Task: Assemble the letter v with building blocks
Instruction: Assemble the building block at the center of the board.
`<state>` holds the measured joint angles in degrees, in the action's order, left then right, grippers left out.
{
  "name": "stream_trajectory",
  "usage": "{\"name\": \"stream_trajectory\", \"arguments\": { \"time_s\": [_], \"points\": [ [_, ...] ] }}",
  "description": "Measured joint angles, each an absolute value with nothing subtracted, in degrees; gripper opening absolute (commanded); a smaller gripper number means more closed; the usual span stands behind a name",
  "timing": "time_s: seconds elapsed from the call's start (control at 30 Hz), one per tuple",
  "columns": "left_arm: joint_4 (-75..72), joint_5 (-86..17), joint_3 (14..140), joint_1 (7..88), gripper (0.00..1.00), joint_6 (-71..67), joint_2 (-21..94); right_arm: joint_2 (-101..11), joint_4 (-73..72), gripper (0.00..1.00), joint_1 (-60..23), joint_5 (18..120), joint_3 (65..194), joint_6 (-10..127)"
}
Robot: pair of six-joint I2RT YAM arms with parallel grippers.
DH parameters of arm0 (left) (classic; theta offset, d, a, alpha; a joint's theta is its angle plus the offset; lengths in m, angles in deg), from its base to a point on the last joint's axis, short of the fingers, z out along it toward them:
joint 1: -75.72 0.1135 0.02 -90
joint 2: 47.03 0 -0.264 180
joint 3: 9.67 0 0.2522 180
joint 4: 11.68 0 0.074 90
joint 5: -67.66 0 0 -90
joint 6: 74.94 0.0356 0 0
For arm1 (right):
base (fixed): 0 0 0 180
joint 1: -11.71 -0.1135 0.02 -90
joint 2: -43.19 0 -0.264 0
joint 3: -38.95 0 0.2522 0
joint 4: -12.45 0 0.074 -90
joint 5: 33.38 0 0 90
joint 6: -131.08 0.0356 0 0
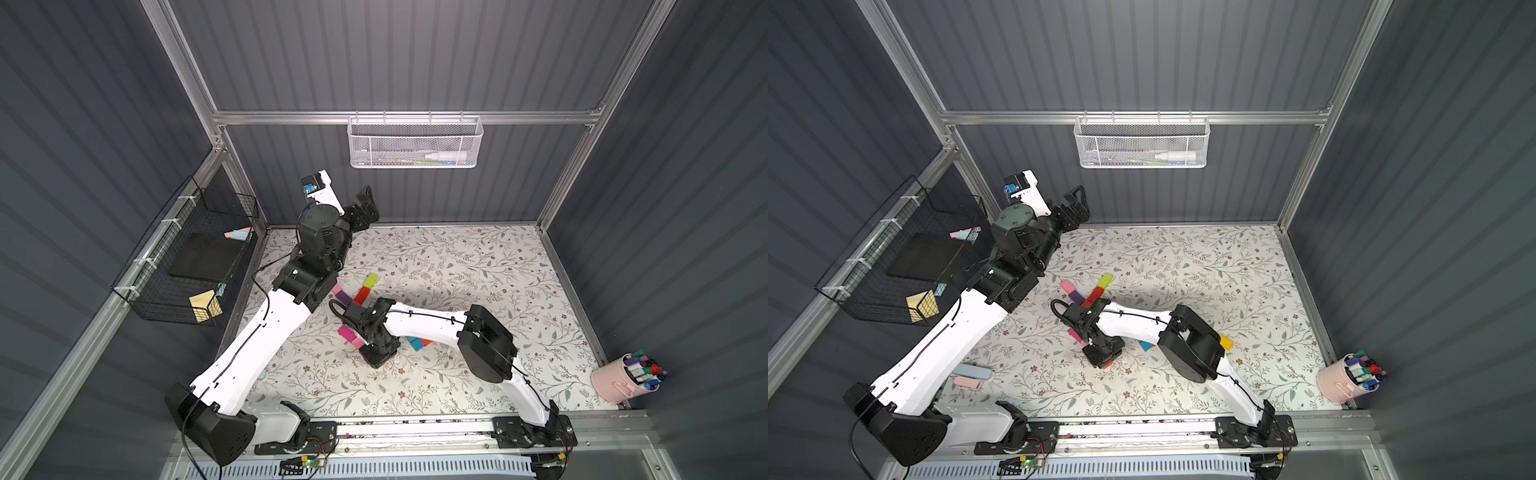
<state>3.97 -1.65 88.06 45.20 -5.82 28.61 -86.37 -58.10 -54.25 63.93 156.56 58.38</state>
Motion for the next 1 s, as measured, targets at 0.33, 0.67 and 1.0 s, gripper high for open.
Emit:
{"name": "stream_trajectory", "arguments": {
  "time_s": [0.33,0.67,1.0],
  "points": [
    [4.0,-1.6,87.6,45.5,0.99,-5.8,28.6,-86.8,-57.7,0.24,-54.2,64.0,156.6,55.4],
    [4.0,-1.6,86.5,46.1,0.99,-5.8,28.6,-87.8,-58.0,0.25,-54.2,63.1,158.1,54.0],
    [4.0,-1.8,86.3,46.7,0.99,-5.6,28.6,-88.5,-58.3,0.27,-54.2,62.8,159.4,53.5]
  ]
}}
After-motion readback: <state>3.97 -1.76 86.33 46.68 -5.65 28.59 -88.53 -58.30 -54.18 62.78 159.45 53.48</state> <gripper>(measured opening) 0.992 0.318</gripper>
